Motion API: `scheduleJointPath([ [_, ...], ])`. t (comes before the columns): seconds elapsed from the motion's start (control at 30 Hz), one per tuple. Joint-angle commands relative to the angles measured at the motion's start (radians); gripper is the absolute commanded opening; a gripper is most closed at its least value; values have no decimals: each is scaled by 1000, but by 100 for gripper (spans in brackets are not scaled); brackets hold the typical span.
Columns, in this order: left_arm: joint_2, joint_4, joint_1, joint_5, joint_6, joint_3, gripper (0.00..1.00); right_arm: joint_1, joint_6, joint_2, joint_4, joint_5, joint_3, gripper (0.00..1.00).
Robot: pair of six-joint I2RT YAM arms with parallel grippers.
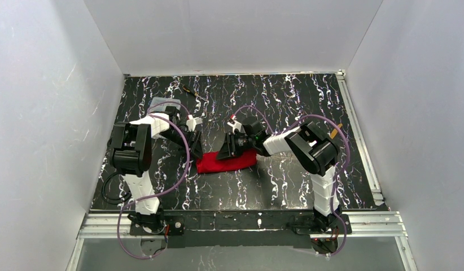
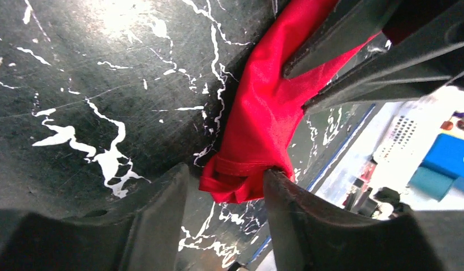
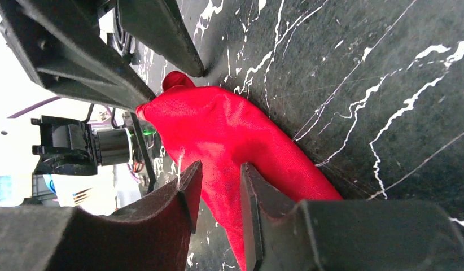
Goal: Fold the napkin into a case and place the utensils inside
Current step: Turn over the smaller rectangle folded napkin at the center of the board.
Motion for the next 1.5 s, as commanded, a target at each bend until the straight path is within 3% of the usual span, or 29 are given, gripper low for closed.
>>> scheduleJointPath([
  [0.0, -76, -22, -2, -49, 19, 10, 56, -2, -9, 24, 48, -2, 20, 40],
  [0.37, -326, -195, -2, -212, 185, 77, 58, 2, -40, 0, 34, 24, 11, 40],
  [0.53, -363, -234, -65, -80, 241, 72, 58, 4, -32, -17, 40, 25, 22, 43],
  [0.7, -409, -130, -145, 31, 295, -27, 55, -2, -16, -79, -19, -15, 99, 53],
  [0.87, -387, -101, -155, 120, 361, -58, 48, -41, 30, -170, -34, -67, 75, 57],
  [1.07, -347, -50, -170, 97, 386, -92, 46, -107, 44, -277, -64, -104, -43, 55],
  [1.47, -216, 15, -179, -15, 412, -115, 41, -203, 69, -241, -4, -194, -194, 52],
])
